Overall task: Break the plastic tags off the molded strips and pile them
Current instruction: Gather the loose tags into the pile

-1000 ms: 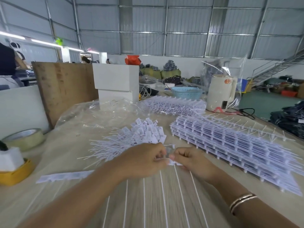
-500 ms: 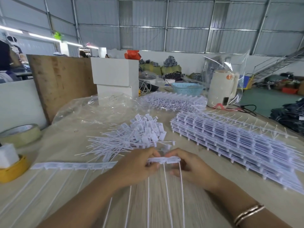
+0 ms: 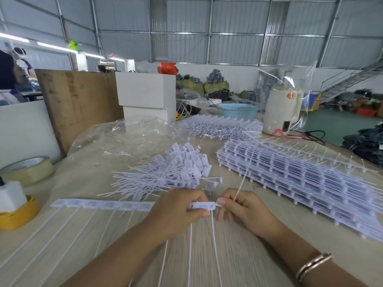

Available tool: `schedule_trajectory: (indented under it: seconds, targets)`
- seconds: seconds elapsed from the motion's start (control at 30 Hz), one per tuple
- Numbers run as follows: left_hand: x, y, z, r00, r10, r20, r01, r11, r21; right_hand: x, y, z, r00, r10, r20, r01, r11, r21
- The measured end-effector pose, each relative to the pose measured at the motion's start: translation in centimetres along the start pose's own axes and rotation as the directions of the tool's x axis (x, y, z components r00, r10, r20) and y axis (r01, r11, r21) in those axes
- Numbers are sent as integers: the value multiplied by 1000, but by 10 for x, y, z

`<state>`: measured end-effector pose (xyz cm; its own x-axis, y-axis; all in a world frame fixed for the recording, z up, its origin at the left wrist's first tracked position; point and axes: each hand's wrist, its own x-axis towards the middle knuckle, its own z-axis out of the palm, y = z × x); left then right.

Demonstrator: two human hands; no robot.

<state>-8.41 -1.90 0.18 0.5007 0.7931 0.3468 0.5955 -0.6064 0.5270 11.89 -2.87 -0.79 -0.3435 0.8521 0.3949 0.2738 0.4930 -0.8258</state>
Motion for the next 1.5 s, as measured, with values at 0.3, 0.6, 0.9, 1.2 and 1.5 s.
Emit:
schedule_trajectory:
  seconds: [0.3,0.6,0.9,1.2,1.5]
  targets:
    - [-4,-3,-7,996,76,36,-75,997,-31,-3,5,-26,942,142,-303,-133,990,50]
    - [-3,-3,-7,995,39,-89,-41,999,-23,3,19,-15,974,-76,213,171,864,-473]
    - [-4,7,-7,995,10,-104,-15,999,-51,-3,6,-14,992,-117,48,126,927,-354]
    - [-3,4,2,998,-22,-63,16,996,-84,1,-6,1,913,-407,22,296,626,-722]
    - [-1,-11,-4,998,19,-58,-17,999,46,1,-1,-2,882,-471,2,287,533,-796]
